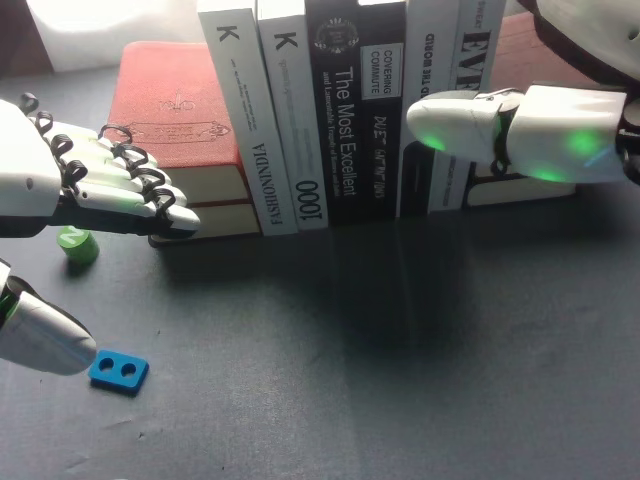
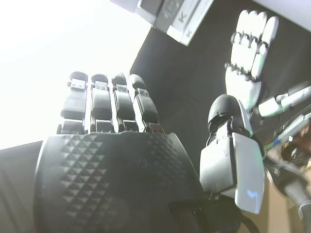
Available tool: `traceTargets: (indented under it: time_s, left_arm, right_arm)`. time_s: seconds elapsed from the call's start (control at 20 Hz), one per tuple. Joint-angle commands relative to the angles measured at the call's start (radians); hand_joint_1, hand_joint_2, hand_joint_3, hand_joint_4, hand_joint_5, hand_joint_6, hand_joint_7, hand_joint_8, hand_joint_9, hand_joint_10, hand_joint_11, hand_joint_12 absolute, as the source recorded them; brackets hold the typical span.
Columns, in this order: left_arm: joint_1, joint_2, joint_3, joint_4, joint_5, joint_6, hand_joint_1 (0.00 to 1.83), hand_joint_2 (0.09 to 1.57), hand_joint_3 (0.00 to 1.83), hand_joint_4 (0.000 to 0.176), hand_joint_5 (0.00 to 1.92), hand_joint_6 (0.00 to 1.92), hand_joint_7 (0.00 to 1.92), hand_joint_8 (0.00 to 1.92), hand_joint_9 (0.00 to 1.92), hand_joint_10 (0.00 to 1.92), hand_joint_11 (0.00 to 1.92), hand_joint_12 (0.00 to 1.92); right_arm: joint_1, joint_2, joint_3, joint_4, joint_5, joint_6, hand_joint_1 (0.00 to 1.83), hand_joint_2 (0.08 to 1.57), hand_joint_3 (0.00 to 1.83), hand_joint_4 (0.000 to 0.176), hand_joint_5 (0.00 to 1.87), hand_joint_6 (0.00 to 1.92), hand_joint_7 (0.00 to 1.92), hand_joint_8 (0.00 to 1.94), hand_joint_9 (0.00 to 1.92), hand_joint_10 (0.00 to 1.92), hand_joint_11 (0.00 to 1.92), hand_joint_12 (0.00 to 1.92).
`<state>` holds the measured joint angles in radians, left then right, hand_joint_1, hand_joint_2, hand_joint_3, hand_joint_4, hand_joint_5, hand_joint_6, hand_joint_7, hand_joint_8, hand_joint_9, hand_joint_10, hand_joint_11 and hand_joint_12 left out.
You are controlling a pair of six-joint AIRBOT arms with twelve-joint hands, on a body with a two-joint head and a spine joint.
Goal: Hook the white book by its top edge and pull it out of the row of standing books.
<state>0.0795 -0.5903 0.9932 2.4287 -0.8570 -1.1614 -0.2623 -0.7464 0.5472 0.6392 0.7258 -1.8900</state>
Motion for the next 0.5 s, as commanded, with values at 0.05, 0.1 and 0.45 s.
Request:
traceTargets:
  time_s: [0.05, 0.1, 0.45]
  left_arm:
    - [-0.013, -0.003, 0.003, -0.035, 0.051, -0.005, 0.0, 1.1, 0.01, 0.0, 0.0, 0.0, 0.0, 0.0, 0.0, 0.0, 0.0, 0.0]
    - [-0.013, -0.003, 0.002, -0.035, 0.051, -0.005, 0.0, 1.09, 0.01, 0.0, 0.0, 0.0, 0.0, 0.0, 0.0, 0.0, 0.0, 0.0]
    - [-0.015, -0.005, 0.002, -0.033, 0.051, -0.006, 0.0, 1.09, 0.01, 0.0, 0.0, 0.0, 0.0, 0.0, 0.0, 0.0, 0.0, 0.0]
  right_arm:
    - [0.007, 0.0, 0.001, -0.049, 0.137, -0.01, 0.0, 1.13, 0.0, 0.0, 0.01, 0.01, 0.0, 0.0, 0.0, 0.0, 0.0, 0.0]
    - [0.006, -0.006, 0.002, -0.042, 0.147, -0.02, 0.0, 1.13, 0.0, 0.0, 0.0, 0.0, 0.0, 0.0, 0.0, 0.0, 0.0, 0.0]
    - [-0.011, -0.032, 0.005, -0.028, 0.17, -0.097, 0.0, 1.12, 0.0, 0.0, 0.0, 0.0, 0.0, 0.0, 0.0, 0.0, 0.0, 0.0]
